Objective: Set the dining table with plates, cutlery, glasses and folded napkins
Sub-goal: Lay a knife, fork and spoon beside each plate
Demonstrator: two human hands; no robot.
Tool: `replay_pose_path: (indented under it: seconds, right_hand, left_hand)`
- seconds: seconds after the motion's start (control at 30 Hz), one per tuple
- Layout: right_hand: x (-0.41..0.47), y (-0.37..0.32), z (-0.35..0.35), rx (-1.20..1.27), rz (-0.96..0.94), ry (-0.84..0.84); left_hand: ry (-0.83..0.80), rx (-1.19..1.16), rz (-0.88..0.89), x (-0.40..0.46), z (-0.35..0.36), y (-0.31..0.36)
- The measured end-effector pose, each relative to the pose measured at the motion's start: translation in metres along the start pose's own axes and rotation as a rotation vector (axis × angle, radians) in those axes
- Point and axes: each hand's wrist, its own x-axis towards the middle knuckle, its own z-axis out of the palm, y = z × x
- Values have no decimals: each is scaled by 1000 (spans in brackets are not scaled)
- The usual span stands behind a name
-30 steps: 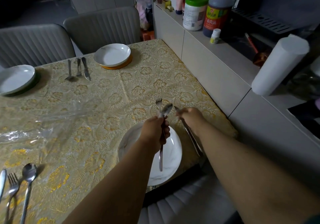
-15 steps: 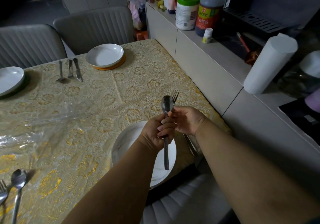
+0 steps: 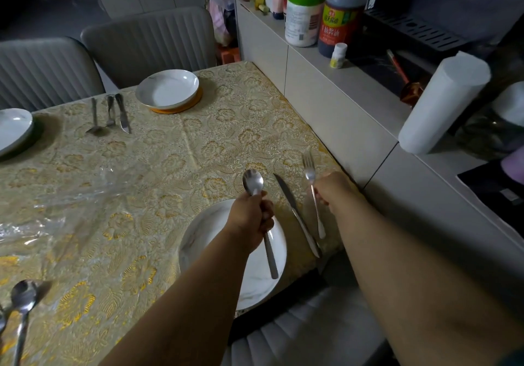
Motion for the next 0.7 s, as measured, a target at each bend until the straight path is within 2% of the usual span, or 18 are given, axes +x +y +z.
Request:
replay_pose_path:
  seconds: [0.1, 0.2, 0.43, 0.6, 0.7]
  right_hand:
    - [1, 6, 11, -274, -59, 0]
    - [-1, 6, 15, -389, -80, 48]
    - [2, 13, 18, -382, -68, 51]
    - [4, 18, 19, -366, -59, 79]
    - [-5, 11, 14, -387, -131, 146]
  left_hand:
    - [93, 19, 105, 3, 6, 3]
    - [166, 21, 151, 4, 8, 6]
    - [198, -52, 150, 6, 5, 9]
    - [259, 147, 154, 5, 6, 12]
    - [298, 216, 165, 6, 5, 12]
